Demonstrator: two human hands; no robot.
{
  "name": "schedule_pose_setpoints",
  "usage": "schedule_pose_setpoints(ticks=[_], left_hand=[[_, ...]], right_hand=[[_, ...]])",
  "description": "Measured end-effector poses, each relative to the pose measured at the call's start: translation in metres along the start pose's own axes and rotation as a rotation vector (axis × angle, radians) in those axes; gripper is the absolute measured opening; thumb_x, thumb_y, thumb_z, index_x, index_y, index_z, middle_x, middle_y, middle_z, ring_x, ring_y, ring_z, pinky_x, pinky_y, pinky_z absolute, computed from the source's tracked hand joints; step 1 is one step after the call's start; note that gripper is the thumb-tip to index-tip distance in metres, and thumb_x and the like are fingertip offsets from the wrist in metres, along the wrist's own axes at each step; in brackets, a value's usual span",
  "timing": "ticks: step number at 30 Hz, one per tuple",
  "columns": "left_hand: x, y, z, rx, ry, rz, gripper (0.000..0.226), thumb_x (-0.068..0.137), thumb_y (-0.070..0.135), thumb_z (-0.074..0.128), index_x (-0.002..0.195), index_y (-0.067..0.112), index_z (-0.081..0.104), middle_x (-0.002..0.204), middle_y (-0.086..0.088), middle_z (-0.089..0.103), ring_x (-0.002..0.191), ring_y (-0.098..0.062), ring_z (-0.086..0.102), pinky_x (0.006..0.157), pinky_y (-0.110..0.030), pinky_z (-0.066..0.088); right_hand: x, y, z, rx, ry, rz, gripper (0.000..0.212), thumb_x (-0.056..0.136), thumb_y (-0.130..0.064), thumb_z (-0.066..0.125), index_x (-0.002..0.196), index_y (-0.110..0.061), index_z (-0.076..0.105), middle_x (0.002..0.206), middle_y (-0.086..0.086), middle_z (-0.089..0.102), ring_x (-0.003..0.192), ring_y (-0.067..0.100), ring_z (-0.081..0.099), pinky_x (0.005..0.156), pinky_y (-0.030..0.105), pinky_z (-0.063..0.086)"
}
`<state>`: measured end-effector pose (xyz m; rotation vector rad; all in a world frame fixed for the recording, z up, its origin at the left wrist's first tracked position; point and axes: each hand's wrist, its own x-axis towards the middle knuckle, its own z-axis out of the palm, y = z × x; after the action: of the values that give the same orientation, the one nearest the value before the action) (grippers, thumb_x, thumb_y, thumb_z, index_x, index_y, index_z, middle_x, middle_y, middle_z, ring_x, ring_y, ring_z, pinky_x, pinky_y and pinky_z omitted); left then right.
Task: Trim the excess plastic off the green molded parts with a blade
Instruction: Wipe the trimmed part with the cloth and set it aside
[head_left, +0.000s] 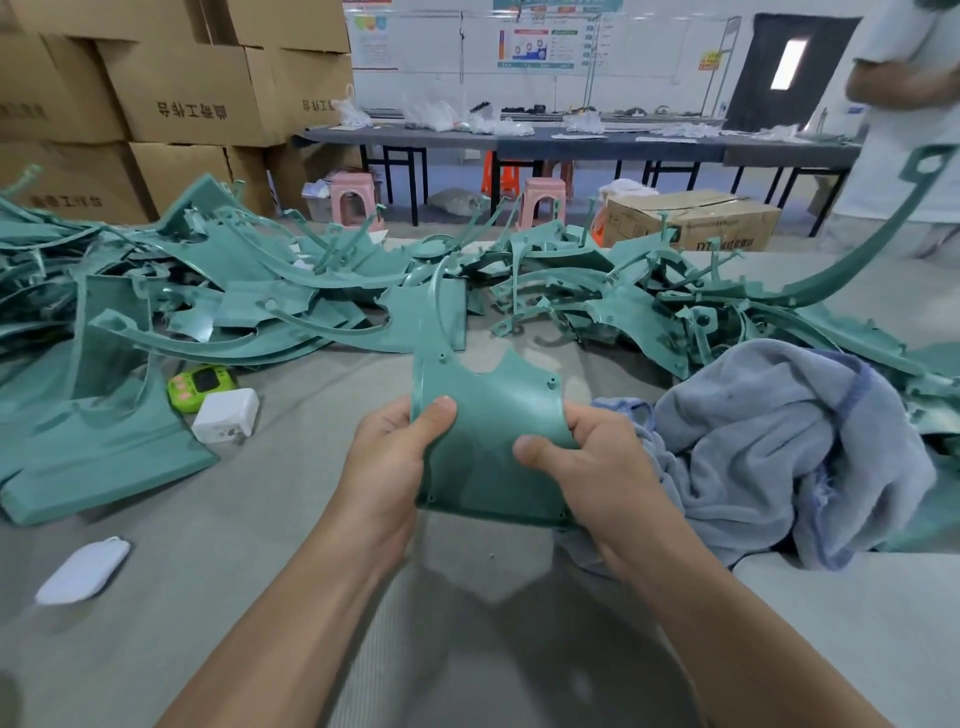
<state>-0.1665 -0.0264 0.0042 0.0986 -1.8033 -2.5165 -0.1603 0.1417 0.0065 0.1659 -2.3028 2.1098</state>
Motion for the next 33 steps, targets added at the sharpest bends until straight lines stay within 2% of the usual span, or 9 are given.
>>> schedule_pose_setpoints(ticks=[8, 11, 14, 16, 18, 21, 25, 30, 33], left_hand=[[-0.006, 0.021, 0.006, 0.11, 0.094, 0.085, 0.014, 0.095, 0.014, 0.067, 0.092, 0.007, 0.079, 0.092, -0.014, 0.079, 0.08, -0.027, 0.076, 0.062, -0.031, 0.06], [-0.015, 0.032, 0.018, 0.15, 0.181, 0.151, 0.016, 0.094, 0.014, 0.068, 0.083, 0.012, 0.08, 0.09, -0.011, 0.079, 0.081, -0.027, 0.075, 0.073, -0.043, 0.059], [-0.032, 0.045, 0.03, 0.108, 0.155, 0.17, 0.018, 0.096, 0.012, 0.063, 0.088, 0.013, 0.08, 0.094, -0.008, 0.079, 0.088, -0.024, 0.076, 0.079, -0.041, 0.061], [-0.047, 0.054, 0.035, 0.045, -0.024, 0.118, 0.02, 0.095, 0.011, 0.061, 0.097, 0.012, 0.08, 0.101, -0.008, 0.079, 0.094, -0.025, 0.076, 0.079, -0.041, 0.063], [-0.064, 0.063, 0.038, -0.016, -0.266, 0.059, 0.026, 0.094, 0.024, 0.057, 0.105, 0.016, 0.08, 0.112, -0.008, 0.077, 0.102, -0.023, 0.074, 0.076, -0.038, 0.063], [-0.082, 0.066, 0.036, 0.129, -0.176, 0.219, 0.031, 0.093, 0.032, 0.066, 0.124, 0.028, 0.069, 0.127, 0.007, 0.071, 0.119, -0.005, 0.065, 0.096, -0.029, 0.056], [-0.108, 0.065, 0.05, 0.379, -0.138, 0.231, 0.064, 0.089, 0.032, 0.075, 0.146, 0.036, 0.047, 0.147, 0.018, 0.051, 0.132, 0.006, 0.048, 0.111, -0.025, 0.042], [-0.162, 0.024, 0.113, 0.251, -0.441, 0.07, 0.026, 0.09, 0.006, 0.068, 0.102, 0.026, 0.077, 0.092, -0.016, 0.076, 0.074, -0.022, 0.066, 0.069, -0.035, 0.054], [-0.201, -0.015, 0.15, 0.451, -0.592, 0.094, 0.033, 0.092, -0.007, 0.062, 0.091, 0.022, 0.078, 0.064, 0.004, 0.069, 0.063, -0.014, 0.056, 0.065, -0.029, 0.047]], right_hand=[[-0.014, -0.017, -0.006, -0.201, 0.149, -0.05, 0.006, 0.083, -0.021, 0.08, 0.089, -0.02, 0.078, 0.08, -0.006, 0.079, 0.072, 0.011, 0.075, 0.06, 0.027, 0.057], [-0.034, -0.022, -0.004, -0.631, 0.334, -0.267, 0.057, 0.077, -0.033, 0.08, 0.131, -0.037, 0.061, 0.125, -0.017, 0.068, 0.112, 0.003, 0.063, 0.096, 0.025, 0.05], [-0.056, -0.027, 0.0, -0.968, 0.041, -0.406, 0.116, 0.073, -0.041, 0.084, 0.157, -0.051, 0.006, 0.169, -0.011, 0.009, 0.155, 0.009, 0.004, 0.12, 0.027, 0.009], [-0.065, -0.031, -0.002, -1.013, 0.046, -0.418, 0.112, 0.08, -0.037, 0.079, 0.159, -0.049, 0.0, 0.171, -0.008, 0.003, 0.157, 0.013, 0.002, 0.124, 0.031, 0.009], [-0.071, -0.04, -0.008, -0.729, 0.167, -0.399, 0.068, 0.091, -0.023, 0.069, 0.147, -0.046, 0.04, 0.14, -0.017, 0.059, 0.125, 0.009, 0.058, 0.102, 0.023, 0.048], [-0.082, -0.05, -0.025, -0.249, 0.389, -0.272, 0.014, 0.092, -0.008, 0.066, 0.079, -0.013, 0.064, 0.057, -0.013, 0.059, 0.049, 0.005, 0.05, 0.045, 0.013, 0.039], [-0.13, -0.055, -0.056, 0.446, 0.173, -0.003, 0.022, 0.091, 0.0, 0.063, 0.109, -0.01, 0.072, 0.102, 0.006, 0.079, 0.087, 0.025, 0.076, 0.07, 0.039, 0.063], [-0.231, -0.034, -0.088, 0.569, 0.207, 0.064, 0.041, 0.067, -0.004, 0.079, 0.107, -0.013, 0.079, 0.113, 0.013, 0.077, 0.098, 0.024, 0.076, 0.073, 0.031, 0.061], [-0.299, -0.006, -0.124, 0.552, 0.452, 0.089, 0.043, 0.068, 0.001, 0.08, 0.11, -0.007, 0.077, 0.113, 0.017, 0.076, 0.096, 0.026, 0.074, 0.075, 0.031, 0.061]])
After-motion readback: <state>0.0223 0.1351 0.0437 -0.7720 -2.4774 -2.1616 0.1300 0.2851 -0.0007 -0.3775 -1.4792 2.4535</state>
